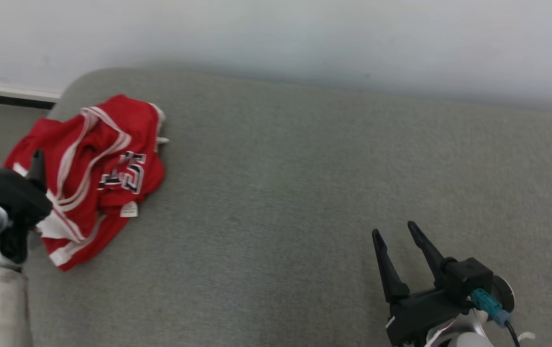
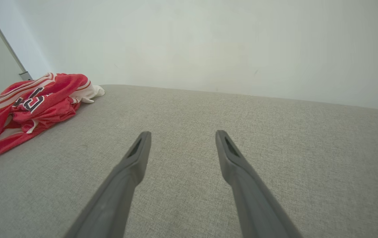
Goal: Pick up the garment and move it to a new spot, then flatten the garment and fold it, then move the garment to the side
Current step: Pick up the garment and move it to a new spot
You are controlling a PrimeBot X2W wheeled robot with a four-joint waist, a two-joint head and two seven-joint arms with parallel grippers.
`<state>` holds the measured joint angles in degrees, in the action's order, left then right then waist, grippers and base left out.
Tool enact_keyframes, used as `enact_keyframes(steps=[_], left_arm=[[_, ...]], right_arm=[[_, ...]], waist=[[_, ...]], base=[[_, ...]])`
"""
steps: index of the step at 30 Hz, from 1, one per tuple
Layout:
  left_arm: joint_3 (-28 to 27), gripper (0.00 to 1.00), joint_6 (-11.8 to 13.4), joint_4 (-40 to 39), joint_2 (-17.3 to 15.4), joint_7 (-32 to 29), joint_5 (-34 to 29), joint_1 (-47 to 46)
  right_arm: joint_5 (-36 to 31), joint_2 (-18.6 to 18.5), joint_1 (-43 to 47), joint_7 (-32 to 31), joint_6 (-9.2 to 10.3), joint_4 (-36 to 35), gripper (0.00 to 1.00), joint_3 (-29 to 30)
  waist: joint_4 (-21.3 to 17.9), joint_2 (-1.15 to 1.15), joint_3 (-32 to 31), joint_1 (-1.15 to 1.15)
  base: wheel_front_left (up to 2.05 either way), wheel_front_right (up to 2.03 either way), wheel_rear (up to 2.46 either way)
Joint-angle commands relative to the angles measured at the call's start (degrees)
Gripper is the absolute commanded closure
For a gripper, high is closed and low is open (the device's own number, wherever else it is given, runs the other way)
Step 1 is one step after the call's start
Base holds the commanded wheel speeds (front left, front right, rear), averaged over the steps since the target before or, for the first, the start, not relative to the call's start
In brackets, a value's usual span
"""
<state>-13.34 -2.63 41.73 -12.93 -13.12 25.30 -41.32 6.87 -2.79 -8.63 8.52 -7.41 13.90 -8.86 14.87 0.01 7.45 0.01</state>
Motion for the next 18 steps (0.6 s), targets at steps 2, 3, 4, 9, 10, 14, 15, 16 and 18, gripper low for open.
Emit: enact_keyframes(steps=[2,3,4,9,10,14,15,16,18], left_arm=[[-0.2,0.0,1.2,2.5,-2.9,-4.4,0.1,-2.1],[-0.3,0.0,1.6,3.2,-3.8,-5.3,0.1,-2.5],[-0.3,0.0,1.7,3.6,-4.5,-6.2,-0.1,-2.8],[0.0,0.0,3.6,4.3,-6.8,-9.3,-0.9,-1.2],[-0.2,0.0,3.5,4.3,-6.9,-10.1,-0.4,-1.1],[0.0,0.0,4.2,4.1,-7.6,-12.5,-0.4,-0.6],[0.2,0.0,4.4,3.8,-7.9,-13.1,-0.7,-0.4],[0.5,0.33,4.6,3.5,-8.2,-13.6,-1.1,-0.2],[0.6,1.0,4.6,2.6,-9.1,-14.1,-1.4,-0.3]], right_arm=[[0.5,-0.2,-1.3,-0.5,-0.11,-1.5,0.0,-1.2],[0.9,-0.2,-1.3,-0.6,-0.11,-1.8,0.0,-1.3],[0.7,-0.1,-1.3,-0.7,-0.11,-2.2,0.0,-1.3],[0.8,-0.1,-1.0,-0.8,-0.11,-3.3,0.0,-0.7],[0.9,-0.1,-0.9,-0.8,-0.11,-3.4,0.0,-0.6],[1.0,-0.1,-1.1,-0.7,-0.11,-3.6,0.0,-0.3],[1.2,-0.1,-1.4,-0.6,-0.11,-3.6,0.0,-0.3],[1.3,-0.1,-1.7,-0.5,-0.11,-3.6,0.0,-0.4],[1.8,-0.1,-1.8,-0.4,-0.11,-3.4,0.0,-0.7]], waist=[[-9.2,-0.01,9.1,-0.01],[-9.9,-0.01,9.7,-0.01],[-10.7,-0.01,10.4,-0.01],[-12.8,-0.01,12.6,-0.01],[-12.9,-0.01,12.8,-0.01],[-13.1,-0.01,13.0,-0.01],[-13.1,-0.01,13.0,-0.01],[-13.1,-0.01,12.9,-0.01],[-12.9,-0.01,12.6,-0.01]], base=[[0.0,0.0,0.0],[0.0,0.0,0.0],[0.0,0.0,0.0],[0.0,0.0,0.0],[0.0,0.0,0.0],[0.0,0.0,0.0],[0.0,0.0,0.0],[0.0,0.0,0.0],[0.0,0.0,0.0]])
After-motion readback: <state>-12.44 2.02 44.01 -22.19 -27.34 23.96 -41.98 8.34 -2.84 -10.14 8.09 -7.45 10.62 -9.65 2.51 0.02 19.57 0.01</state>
